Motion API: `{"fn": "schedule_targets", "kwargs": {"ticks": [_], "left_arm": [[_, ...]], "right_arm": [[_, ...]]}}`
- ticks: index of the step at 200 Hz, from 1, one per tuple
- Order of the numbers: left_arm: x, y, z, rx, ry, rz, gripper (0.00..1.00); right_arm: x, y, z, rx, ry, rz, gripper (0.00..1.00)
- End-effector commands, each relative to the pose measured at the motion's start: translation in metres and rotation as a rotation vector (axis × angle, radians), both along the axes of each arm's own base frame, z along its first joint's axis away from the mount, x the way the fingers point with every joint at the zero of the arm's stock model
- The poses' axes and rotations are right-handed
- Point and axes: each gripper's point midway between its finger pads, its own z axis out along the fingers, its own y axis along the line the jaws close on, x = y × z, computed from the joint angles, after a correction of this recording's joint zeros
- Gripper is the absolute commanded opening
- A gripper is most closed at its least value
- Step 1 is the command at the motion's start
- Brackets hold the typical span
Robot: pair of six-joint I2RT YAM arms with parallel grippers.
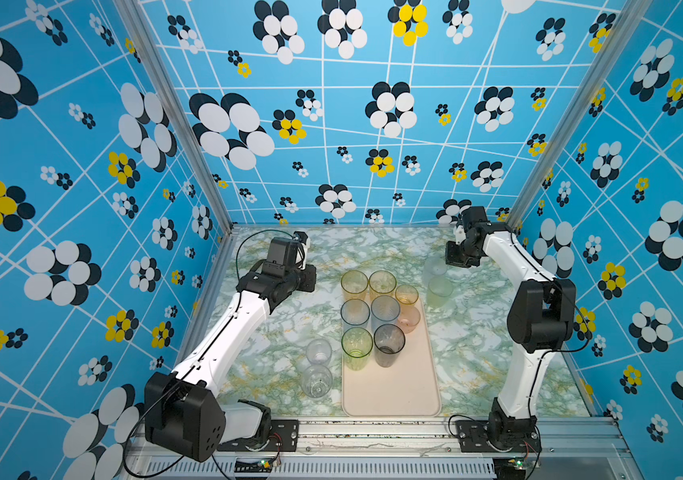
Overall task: Place the glasses into the tray
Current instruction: 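Lower the right gripper and close it on the frosted clear glass, then lift the frosted clear glass and carry it to the tray's near end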
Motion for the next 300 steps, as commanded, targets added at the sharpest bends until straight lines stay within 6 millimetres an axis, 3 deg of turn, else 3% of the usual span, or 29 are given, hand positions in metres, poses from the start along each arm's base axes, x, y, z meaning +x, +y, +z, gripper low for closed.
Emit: {"fn": "schedule_targets", "kwargs": {"ticks": [1, 83, 134, 172, 201, 231, 235, 250, 256, 300], "left_arm": [[0.002, 0.003, 0.007, -0.009, -0.017, 0.006, 0.21], [0.003, 0.003, 0.003, -0.010, -0.011, 0.008, 0.21], [0.003, 0.004, 0.002, -0.007, -0.009, 0.010, 0.22], [0.002, 0.005, 0.003, -0.004, -0.010, 0.011, 0.22], [-0.001, 0.005, 0.001, -0.005, -0.006, 0.010, 0.21], [-0.003, 0.006, 0.002, -0.008, -0.010, 0.010, 0.21], [-0.003, 0.006, 0.002, -0.009, -0.012, 0.012, 0.21], [-0.003, 0.005, 0.003, -0.014, -0.016, 0.009, 0.22], [-0.004, 0.004, 0.005, -0.017, -0.017, 0.005, 0.21], [-0.006, 0.003, 0.011, -0.018, -0.029, -0.003, 0.22]], "right_arm": [[-0.002, 0.003, -0.003, 0.008, 0.029, 0.022, 0.24], [0.000, 0.010, -0.015, 0.013, 0.057, 0.046, 0.16], [0.003, 0.011, -0.017, -0.018, 0.054, 0.047, 0.03], [0.008, 0.006, 0.008, -0.030, -0.052, 0.010, 0.01], [0.003, -0.002, 0.055, -0.051, -0.198, -0.024, 0.00], [-0.030, -0.002, 0.119, -0.035, -0.332, -0.011, 0.00], [-0.040, -0.002, 0.113, -0.038, -0.310, -0.003, 0.00], [-0.069, -0.001, 0.126, -0.046, -0.309, 0.022, 0.00], [-0.083, 0.015, 0.129, -0.046, -0.304, 0.075, 0.00], [-0.185, 0.042, 0.127, -0.093, -0.227, 0.205, 0.00]]}}
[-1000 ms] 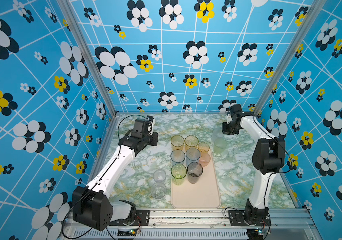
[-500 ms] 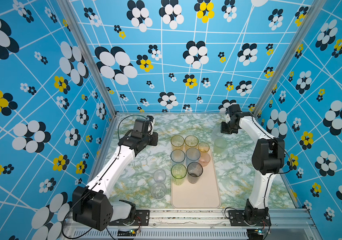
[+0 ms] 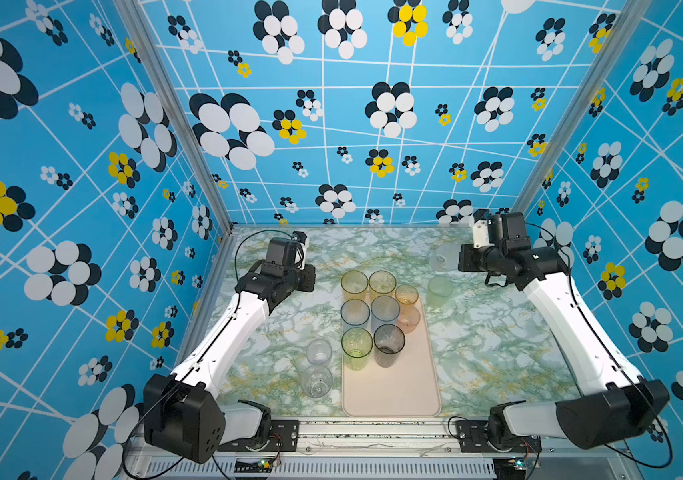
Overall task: Place the glasses into the tray
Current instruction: 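Lift the frosted clear glass and carry it to the tray's near end, then lower the frosted clear glass onto the tray and open the right gripper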
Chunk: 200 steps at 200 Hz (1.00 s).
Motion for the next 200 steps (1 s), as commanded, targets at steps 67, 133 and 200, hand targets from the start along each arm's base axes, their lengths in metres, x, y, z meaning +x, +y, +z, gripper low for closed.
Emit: {"fn": "schedule_targets", "kwargs": {"ticks": [67, 133, 200], "left_arm": [[-0.007, -0.003, 0.013, -0.035, -0.031, -0.018, 0.22], [-0.008, -0.007, 0.011, -0.033, -0.019, -0.034, 0.22], [-0.007, -0.008, 0.009, -0.029, -0.010, -0.039, 0.22]], "right_arm": [[-0.141, 0.022, -0.081, -0.191, 0.322, 0.095, 0.00], [-0.143, 0.055, -0.146, -0.121, 0.415, 0.113, 0.00], [-0.134, 0.065, -0.164, -0.085, 0.414, 0.093, 0.01]]}}
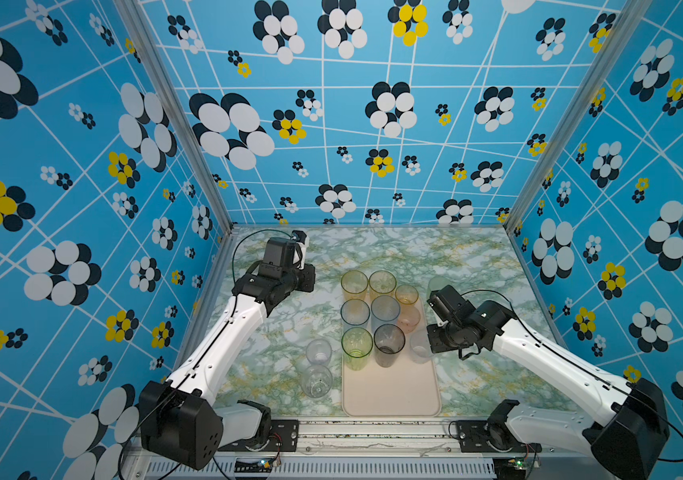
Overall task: Place the glasses into the tray
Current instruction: 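Lower the frosted clear glass onto the tray and open the right gripper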
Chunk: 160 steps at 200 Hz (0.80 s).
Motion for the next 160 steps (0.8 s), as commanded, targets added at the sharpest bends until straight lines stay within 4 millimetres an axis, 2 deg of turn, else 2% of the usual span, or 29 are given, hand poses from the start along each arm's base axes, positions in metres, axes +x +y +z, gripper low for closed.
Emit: {"fn": "schedule_targets", "kwargs": {"ticks": [1, 99, 160], "left_arm": [[-0.002, -0.005, 0.000, -0.007, 0.010, -0.020, 0.22], [-0.002, -0.005, -0.002, -0.004, 0.017, -0.022, 0.22], [-0.003, -0.004, -0.004, 0.002, 0.024, -0.024, 0.22]], "right_arm": [[0.004, 0.008, -0.005, 0.027, -0.002, -0.016, 0.01], [0.004, 0.005, -0.021, 0.009, 0.017, -0.044, 0.02], [0.002, 0.006, -0.024, 0.016, 0.027, -0.050, 0.10]]}}
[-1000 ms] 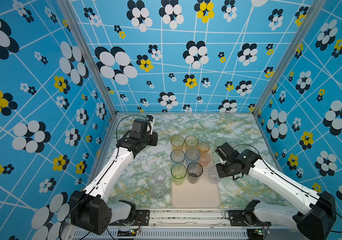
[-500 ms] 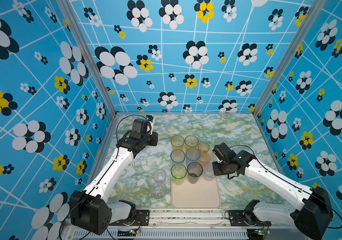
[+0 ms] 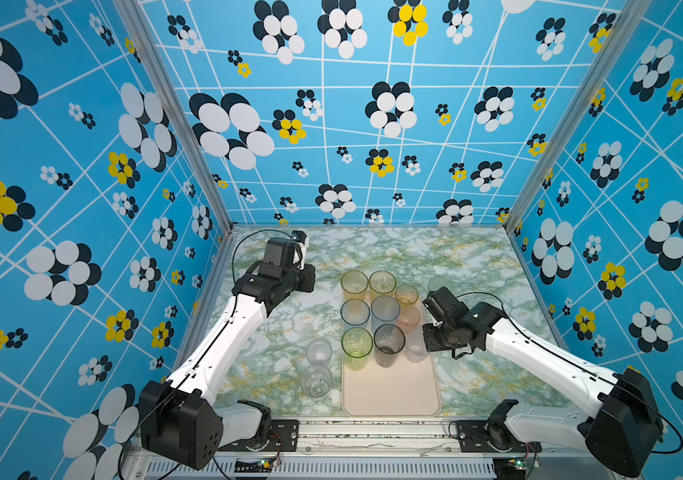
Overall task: Place the glasses into the tray
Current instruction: 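Lower the frosted clear glass onto the tray and open the right gripper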
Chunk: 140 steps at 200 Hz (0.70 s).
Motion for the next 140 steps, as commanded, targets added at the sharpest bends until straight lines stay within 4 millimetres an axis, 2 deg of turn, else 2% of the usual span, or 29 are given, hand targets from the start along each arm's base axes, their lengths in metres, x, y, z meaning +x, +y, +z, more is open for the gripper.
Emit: {"fn": "schedule_targets", "kwargs": {"ticks": [1, 95, 123, 140], "left_arm": [[-0.002, -0.005, -0.002, 0.000, 0.016, -0.024, 0.22], [-0.004, -0.005, -0.006, 0.003, 0.023, -0.024, 0.22], [-0.005, -0.003, -0.010, 0.008, 0.030, -0.021, 0.22], [-0.005, -0.002, -0.012, 0.011, 0.034, -0.019, 0.22]], "right_arm": [[-0.004, 0.001, -0.007, 0.001, 0.021, -0.008, 0.10], [-0.002, 0.003, 0.006, 0.027, -0.008, -0.001, 0.24], [0.002, 0.002, 0.019, 0.035, -0.051, -0.005, 0.27], [0.010, -0.001, 0.036, 0.037, -0.109, -0.013, 0.30]]}}
